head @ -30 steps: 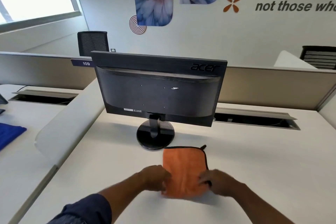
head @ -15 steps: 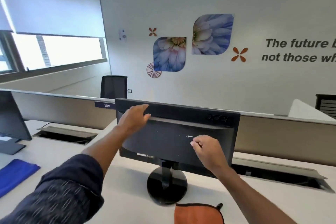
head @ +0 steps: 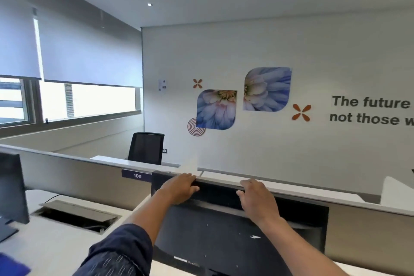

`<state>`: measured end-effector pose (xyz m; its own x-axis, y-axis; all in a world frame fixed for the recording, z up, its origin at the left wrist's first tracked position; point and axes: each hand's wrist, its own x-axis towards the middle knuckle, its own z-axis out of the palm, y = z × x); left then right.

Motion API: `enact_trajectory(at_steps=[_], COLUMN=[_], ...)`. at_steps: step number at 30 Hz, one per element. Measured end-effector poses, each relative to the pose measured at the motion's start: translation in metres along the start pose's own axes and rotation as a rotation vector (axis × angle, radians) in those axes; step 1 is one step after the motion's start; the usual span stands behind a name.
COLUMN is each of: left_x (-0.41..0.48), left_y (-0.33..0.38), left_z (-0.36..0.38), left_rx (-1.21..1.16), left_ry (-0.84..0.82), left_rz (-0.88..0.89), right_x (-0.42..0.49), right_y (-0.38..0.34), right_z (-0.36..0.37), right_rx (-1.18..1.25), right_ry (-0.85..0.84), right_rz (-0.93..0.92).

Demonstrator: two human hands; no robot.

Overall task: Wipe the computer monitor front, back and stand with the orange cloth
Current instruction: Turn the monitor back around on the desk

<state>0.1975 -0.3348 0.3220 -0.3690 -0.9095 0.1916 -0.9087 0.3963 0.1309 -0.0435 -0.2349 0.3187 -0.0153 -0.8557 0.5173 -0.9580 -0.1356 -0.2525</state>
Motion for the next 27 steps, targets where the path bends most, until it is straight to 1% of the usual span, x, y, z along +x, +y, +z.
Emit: enact_trajectory(at_steps=[6, 12, 15, 22, 27], left_x=[0.009, 0.009, 0.004, -0.021, -0.034], left_y=[-0.020, -0.024, -0.024, -0.024, -0.021], left_z=[-0.006, -0.011, -0.014, -0.016, -0.018], left_rx=[-0.059, -0.150, -0.152, -0.165, -0.171], left_ry=[0.049, 0.073, 0.093, 0.129, 0.165], left_rz=[0.031, 0.040, 0.037, -0.021, -0.051], right_x=[0.011, 0.014, 0.015, 0.019, 0.025], right_y=[0.006, 0.006, 0.007, 0.001, 0.002], right_z=[0.018, 0.030, 0.027, 0.021, 0.026], right_rx=[-0.046, -0.126, -0.069, -0.056, -0.012], right_ry=[-0.068, 0.042, 0.051, -0.001, 0.018], right_rz=[0.056, 0.064, 0.103, 0.069, 0.130])
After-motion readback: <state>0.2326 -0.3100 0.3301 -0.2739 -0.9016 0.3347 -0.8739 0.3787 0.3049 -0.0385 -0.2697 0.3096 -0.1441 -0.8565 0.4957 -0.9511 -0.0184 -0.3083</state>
